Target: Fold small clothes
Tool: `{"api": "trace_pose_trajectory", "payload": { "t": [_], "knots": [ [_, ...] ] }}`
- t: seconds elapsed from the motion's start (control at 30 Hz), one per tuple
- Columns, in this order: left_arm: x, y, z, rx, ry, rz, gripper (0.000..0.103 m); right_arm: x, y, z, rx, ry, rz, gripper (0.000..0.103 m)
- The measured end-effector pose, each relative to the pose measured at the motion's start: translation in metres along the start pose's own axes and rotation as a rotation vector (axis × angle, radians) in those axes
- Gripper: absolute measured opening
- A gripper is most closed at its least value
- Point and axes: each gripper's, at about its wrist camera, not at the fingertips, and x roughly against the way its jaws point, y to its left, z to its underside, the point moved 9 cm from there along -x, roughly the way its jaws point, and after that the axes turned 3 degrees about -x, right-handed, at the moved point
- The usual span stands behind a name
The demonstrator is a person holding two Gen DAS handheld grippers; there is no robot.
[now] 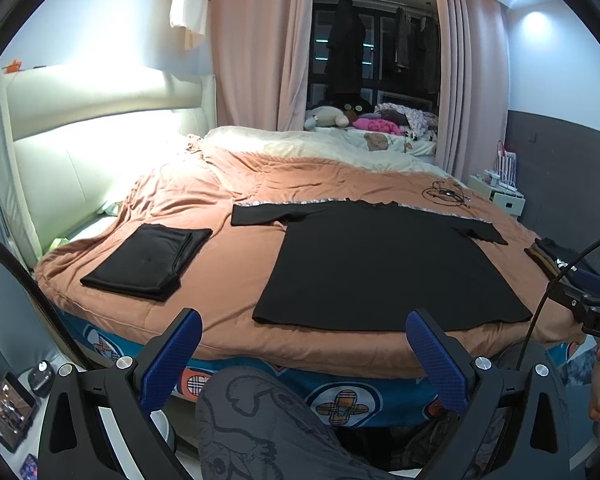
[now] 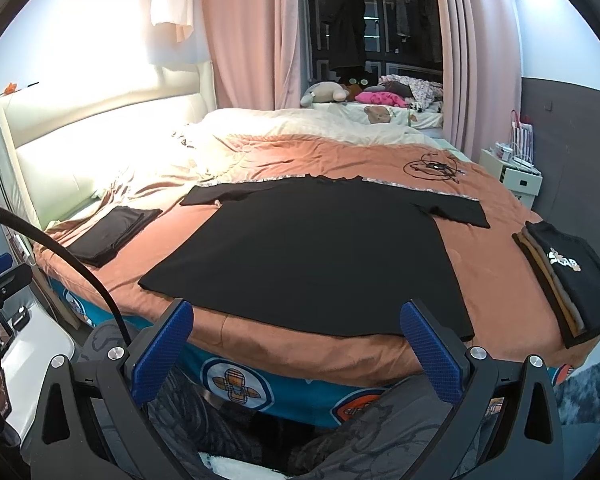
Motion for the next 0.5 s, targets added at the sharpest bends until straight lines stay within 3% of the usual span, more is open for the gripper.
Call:
{"api": "trace_pose_trajectory", "payload": {
  "t": [0.5],
  "knots": [
    [-0.0009,0.0046,0.0061,0.019,-0.003,0.016,0.103,0.0013,-0.0008,-0.0024,0.017,0.002,0.007,0.103]
  ]
}}
